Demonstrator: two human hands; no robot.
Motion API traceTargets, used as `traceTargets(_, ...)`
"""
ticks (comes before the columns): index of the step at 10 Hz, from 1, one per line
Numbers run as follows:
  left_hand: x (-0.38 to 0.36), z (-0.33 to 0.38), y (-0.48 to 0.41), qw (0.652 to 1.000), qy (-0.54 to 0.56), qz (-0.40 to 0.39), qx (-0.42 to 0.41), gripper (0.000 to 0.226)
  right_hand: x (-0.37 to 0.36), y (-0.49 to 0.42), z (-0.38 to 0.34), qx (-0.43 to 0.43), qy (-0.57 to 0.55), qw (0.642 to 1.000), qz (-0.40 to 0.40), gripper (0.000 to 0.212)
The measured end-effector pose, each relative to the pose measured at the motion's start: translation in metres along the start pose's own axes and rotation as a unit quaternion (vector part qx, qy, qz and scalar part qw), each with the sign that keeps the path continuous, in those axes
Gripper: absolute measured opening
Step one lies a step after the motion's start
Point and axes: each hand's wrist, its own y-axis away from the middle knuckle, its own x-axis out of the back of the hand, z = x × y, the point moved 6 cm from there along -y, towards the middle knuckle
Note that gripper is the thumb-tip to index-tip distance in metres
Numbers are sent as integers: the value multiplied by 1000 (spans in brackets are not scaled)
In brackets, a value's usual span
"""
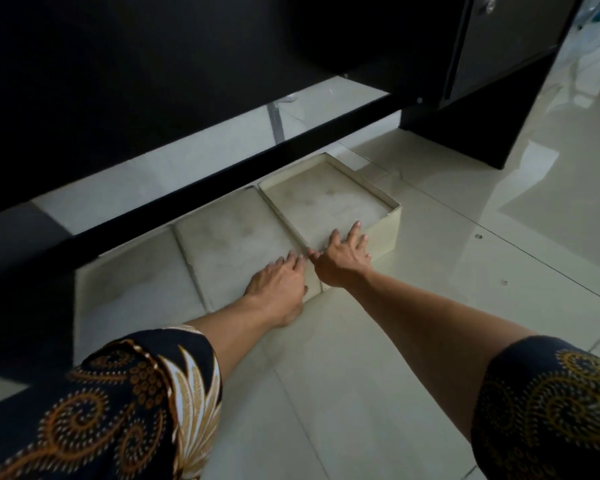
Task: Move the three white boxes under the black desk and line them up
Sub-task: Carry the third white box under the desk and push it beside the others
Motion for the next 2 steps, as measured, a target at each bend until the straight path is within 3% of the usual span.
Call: traceTargets(2, 25, -57, 80, 995, 8, 45, 83, 63, -6, 60, -60, 21, -15, 1000, -9, 86)
